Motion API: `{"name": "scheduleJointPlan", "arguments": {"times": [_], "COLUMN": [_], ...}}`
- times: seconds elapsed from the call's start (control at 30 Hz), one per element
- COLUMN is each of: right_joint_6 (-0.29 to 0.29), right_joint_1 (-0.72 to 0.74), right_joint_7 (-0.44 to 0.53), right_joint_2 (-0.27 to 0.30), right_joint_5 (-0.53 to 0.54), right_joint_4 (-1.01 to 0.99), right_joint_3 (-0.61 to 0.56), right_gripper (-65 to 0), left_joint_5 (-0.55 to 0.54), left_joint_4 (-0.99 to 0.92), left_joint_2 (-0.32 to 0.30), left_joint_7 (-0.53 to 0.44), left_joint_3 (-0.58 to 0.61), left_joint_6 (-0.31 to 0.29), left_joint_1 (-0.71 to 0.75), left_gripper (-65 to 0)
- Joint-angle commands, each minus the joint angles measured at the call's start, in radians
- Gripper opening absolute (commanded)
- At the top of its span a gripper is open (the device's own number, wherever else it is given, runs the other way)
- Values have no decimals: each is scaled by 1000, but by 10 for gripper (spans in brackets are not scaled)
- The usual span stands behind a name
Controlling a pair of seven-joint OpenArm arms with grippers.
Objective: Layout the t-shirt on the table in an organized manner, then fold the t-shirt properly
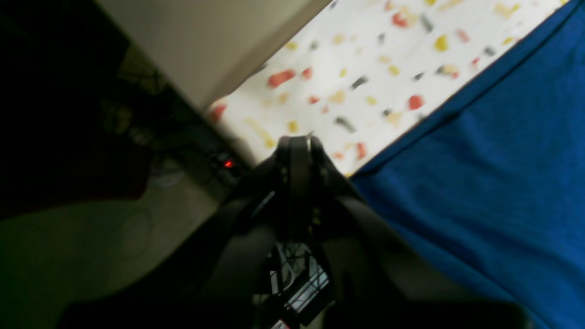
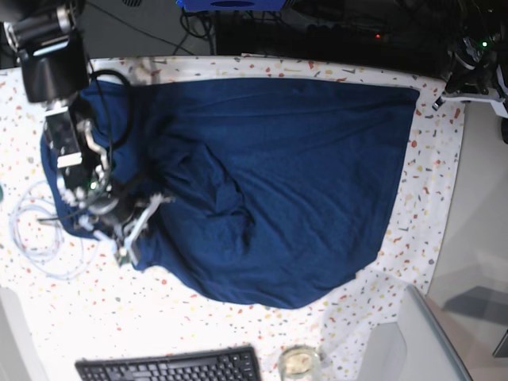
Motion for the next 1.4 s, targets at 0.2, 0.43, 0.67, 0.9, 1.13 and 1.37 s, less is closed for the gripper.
{"name": "scheduleJointPlan", "arguments": {"times": [0.2, 0.43, 0.67, 0.9, 1.13, 1.37], "right_joint_6": [-2, -5, 0, 1, 1, 1], "right_joint_1": [-56, 85, 366, 386, 383, 309], "right_joint_7": [-46, -46, -40, -40, -46, -45], "right_joint_2": [-18, -32, -23, -24, -24, -30], "right_joint_5": [4, 2, 2, 1, 1, 4], "right_joint_4": [208, 112, -427, -505, -499, -341], "right_joint_3": [3, 184, 201, 194, 202, 199], "right_gripper": [-342, -294, -294, -380, -627, -462], "left_joint_5": [1, 1, 1, 1, 1, 1], "left_joint_4": [15, 15, 15, 15, 15, 14], "left_joint_2": [-12, -10, -9, -9, -9, -9], "left_joint_7": [-15, -15, -15, -15, -15, -15], "left_joint_3": [-6, -6, -6, -12, -14, -14], "left_joint_6": [2, 2, 2, 2, 2, 2], "left_joint_1": [8, 13, 14, 31, 33, 33], "left_gripper": [-650, -650, -650, -650, -650, -650]}}
